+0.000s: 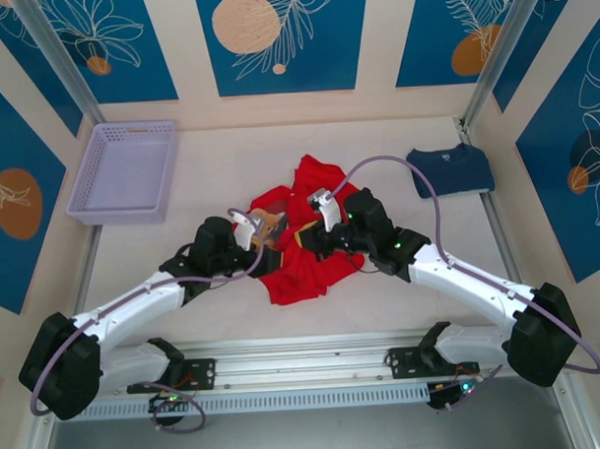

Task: Fold the inside-out t-shirt

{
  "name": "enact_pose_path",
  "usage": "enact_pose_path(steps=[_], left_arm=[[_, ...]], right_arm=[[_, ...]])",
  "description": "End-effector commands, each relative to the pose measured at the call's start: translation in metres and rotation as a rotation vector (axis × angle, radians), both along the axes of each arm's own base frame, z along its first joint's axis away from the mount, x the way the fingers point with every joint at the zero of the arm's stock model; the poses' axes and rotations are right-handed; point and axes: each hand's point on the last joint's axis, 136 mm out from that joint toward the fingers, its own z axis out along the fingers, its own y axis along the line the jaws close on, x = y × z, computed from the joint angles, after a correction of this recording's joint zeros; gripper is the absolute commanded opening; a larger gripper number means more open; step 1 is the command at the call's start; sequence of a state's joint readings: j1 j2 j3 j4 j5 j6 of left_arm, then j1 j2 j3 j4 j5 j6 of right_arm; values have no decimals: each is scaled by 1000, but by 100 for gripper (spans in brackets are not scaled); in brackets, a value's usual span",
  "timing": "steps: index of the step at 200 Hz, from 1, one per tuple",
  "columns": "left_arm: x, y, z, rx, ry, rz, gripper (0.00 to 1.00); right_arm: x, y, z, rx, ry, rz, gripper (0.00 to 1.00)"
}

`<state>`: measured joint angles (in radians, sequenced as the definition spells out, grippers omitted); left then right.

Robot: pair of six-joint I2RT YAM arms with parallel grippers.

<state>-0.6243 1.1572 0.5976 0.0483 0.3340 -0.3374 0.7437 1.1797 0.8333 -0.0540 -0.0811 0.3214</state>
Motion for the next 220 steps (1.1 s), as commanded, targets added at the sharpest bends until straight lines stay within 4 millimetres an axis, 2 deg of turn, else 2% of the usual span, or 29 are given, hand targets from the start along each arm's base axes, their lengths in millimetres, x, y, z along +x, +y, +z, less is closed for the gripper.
enact_pose_path(steps=[1, 33, 56, 94, 118, 151, 185, 220], left_arm=[[6, -6, 1, 1, -4, -9, 61], [30, 2, -16, 80, 25, 111, 62], [37, 5, -24, 107, 53, 153, 58], [25, 24, -44, 211, 134, 176, 49], [16, 41, -48, 240, 170, 203, 45], [2, 40, -29, 163, 153, 154, 44], [-11, 34, -6, 77, 114, 89, 45], [-14, 41, -9, 83, 122, 116, 45]], right_arm=[[-4, 0, 7, 22, -15, 21, 0], [-7, 0, 11, 36, -25, 34, 0], [-8, -4, 16, 24, -57, 33, 0], [-1, -20, 31, -9, -130, -19, 0], [4, -28, 37, -21, -153, -42, 0], [12, -35, 29, -58, -143, -74, 0], [16, -33, 19, -88, -115, -66, 0], [18, -30, 15, -98, -105, -59, 0]])
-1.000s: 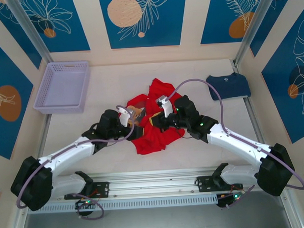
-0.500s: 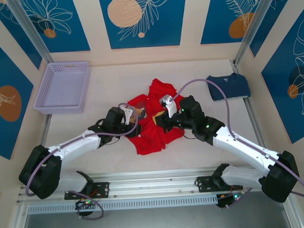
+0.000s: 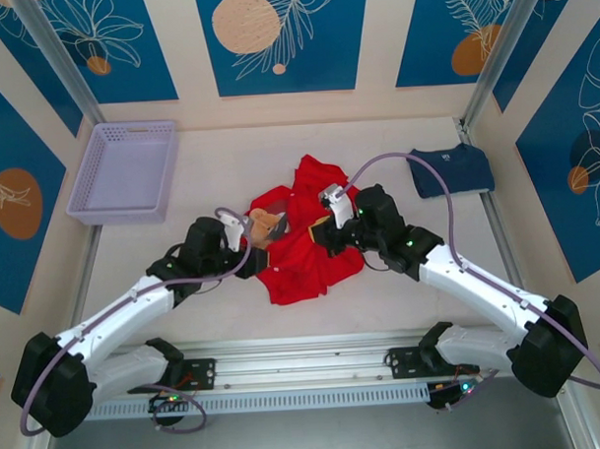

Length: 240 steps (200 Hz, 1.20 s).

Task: Fold the inside-out t-shirt

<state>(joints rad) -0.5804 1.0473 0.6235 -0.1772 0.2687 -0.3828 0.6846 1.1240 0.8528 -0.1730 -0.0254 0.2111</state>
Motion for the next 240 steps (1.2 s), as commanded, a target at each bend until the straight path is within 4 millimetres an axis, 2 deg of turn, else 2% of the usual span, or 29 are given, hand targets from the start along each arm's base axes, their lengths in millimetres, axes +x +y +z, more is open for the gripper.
enact_pose_path(steps=[1, 25, 40, 61, 88, 111, 132, 154, 184, 210, 240], left_arm=[[-8, 7, -10, 19, 41, -4, 45], [-4, 18, -21, 76, 57, 52, 39], [-8, 6, -16, 21, 44, -12, 39], [-14, -13, 2, -113, 7, -94, 39], [-13, -21, 13, -173, -2, -105, 32], [-12, -24, 10, -180, 23, -102, 30], [-3, -20, 1, -139, 41, -56, 28], [10, -12, -11, -73, 59, 26, 18], [17, -14, -3, -90, 32, 38, 14], [14, -8, 0, -84, 28, 45, 0], [7, 6, 6, -74, 16, 65, 0]], right_arm=[[6, 1, 13, -2, -35, -1, 0], [6, 2, 15, 2, -39, 7, 0], [6, 4, 15, 3, -30, 12, 0], [6, 7, 13, 8, -13, 22, 0], [7, 10, 10, 10, -2, 26, 0], [7, 11, 9, 10, 3, 28, 0], [7, 12, 10, 16, 2, 31, 0], [6, 12, 12, 18, -1, 34, 0], [6, 10, 13, 14, -8, 28, 0], [8, 5, 10, -12, -23, 8, 0], [14, -5, 10, -65, -52, -36, 0]])
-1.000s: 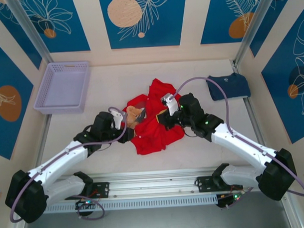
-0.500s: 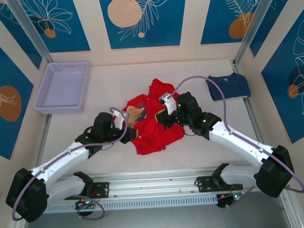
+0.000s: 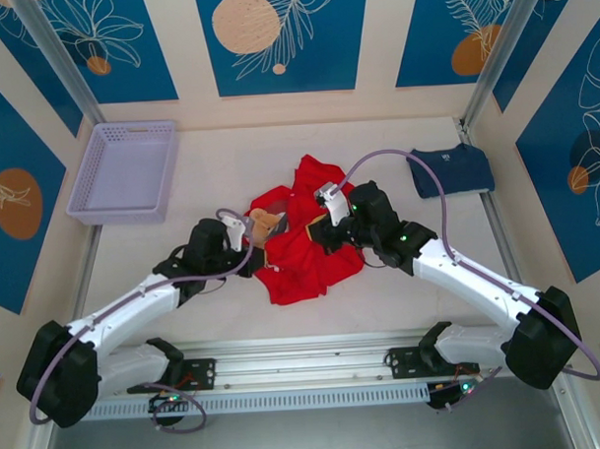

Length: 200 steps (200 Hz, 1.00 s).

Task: Fold the inside-out t-shirt

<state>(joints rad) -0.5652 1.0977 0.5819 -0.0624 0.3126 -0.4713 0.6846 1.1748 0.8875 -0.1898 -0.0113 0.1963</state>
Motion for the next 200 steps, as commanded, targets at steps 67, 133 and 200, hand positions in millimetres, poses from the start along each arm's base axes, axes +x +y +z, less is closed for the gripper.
enact_pose_path(steps=[67, 133, 200], left_arm=[[-2, 4, 42, -106, -34, 0, 20], [18, -23, 19, 19, -18, -30, 53], [38, 20, -1, 194, 21, 145, 14]], right_arm=[[0, -2, 24, 9, -58, 3, 0], [-1, 2, 20, 17, -44, 14, 0], [-7, -5, 32, -35, -125, 26, 0]])
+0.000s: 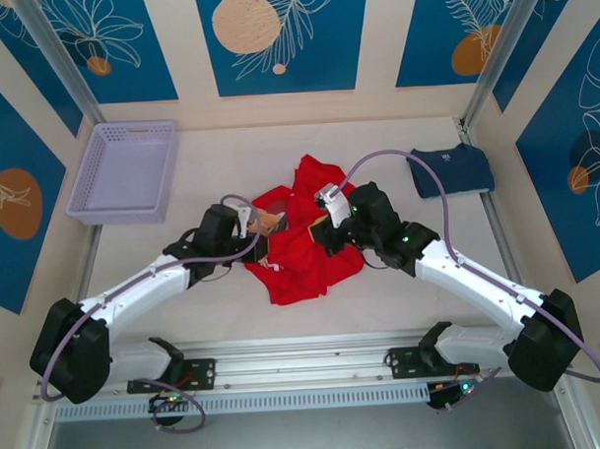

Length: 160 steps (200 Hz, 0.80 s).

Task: Fold the inside-out t-shirt

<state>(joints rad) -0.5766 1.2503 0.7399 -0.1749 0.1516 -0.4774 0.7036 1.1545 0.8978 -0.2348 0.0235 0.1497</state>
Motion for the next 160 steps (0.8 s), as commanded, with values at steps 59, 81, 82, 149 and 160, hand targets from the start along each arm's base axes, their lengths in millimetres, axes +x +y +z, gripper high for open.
enact_pose_path(steps=[59, 81, 82, 149, 160], left_arm=[[-29, 4, 9, -32, 27, -122, 0], [-44, -6, 12, -118, 17, -197, 4], [-45, -7, 11, -121, 17, -200, 4], [-64, -12, 17, -171, -190, -300, 31], [-66, -12, 18, -154, -228, -314, 38]], right_arm=[[5, -10, 42, -33, -144, -15, 0], [8, -8, 40, -37, -117, -10, 0], [8, -8, 39, -37, -114, -9, 0], [3, 3, 31, -33, -12, 71, 0], [2, 5, 33, -27, 2, 83, 0]])
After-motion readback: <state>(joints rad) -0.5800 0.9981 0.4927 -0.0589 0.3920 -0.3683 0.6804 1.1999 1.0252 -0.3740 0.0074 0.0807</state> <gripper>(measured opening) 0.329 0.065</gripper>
